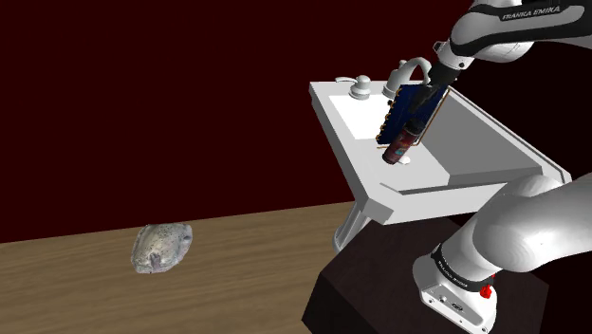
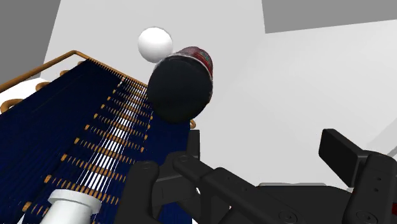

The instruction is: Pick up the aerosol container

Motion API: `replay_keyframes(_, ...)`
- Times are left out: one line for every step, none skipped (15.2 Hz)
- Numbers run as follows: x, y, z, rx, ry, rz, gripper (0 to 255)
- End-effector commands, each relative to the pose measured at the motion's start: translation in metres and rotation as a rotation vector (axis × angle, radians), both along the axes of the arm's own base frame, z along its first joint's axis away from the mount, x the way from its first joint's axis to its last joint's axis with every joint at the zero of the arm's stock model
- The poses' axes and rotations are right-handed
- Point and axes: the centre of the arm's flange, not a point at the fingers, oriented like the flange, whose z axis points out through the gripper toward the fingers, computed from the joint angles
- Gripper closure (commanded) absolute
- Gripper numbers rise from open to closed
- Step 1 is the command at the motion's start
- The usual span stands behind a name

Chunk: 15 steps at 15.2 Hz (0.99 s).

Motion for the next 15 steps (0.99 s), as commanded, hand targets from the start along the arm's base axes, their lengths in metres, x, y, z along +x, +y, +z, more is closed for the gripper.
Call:
replay_keyframes(0.001,-0.022,-0.017,0.003,-0.004,-0.002,0)
replay_keyframes(0.002,-0.033,-0.025,0.005,-0.005,-0.003,0)
replay_keyframes(0.003,-0.043,-0.033,0.007,-0.006,-0.004,0)
replay_keyframes(0.004,-0.054,-0.041,0.010,-0.008,-0.005,0)
replay_keyframes(0.005,-0.060,-0.046,0.011,-0.009,-0.006,0)
replay_keyframes(0.005,-0.060,-0.051,0.011,-0.009,-0.006,0)
replay_keyframes(0.005,-0.060,-0.056,0.011,-0.009,-0.006,0)
replay_keyframes(0.005,-0.060,-0.062,0.011,-0.009,-0.006,0)
replay_keyframes(0.005,-0.060,-0.067,0.011,-0.009,-0.006,0)
replay_keyframes(0.005,-0.060,-0.072,0.011,-0.009,-0.006,0)
replay_keyframes(0.005,-0.060,-0.078,0.011,-0.009,-0.006,0)
replay_keyframes(0.005,-0.060,-0.083,0.011,-0.009,-0.006,0)
replay_keyframes(0.005,-0.060,-0.086,0.011,-0.009,-0.006,0)
replay_keyframes(0.005,-0.060,-0.086,0.011,-0.009,-0.006,0)
replay_keyframes(0.005,-0.060,-0.086,0.011,-0.009,-0.006,255)
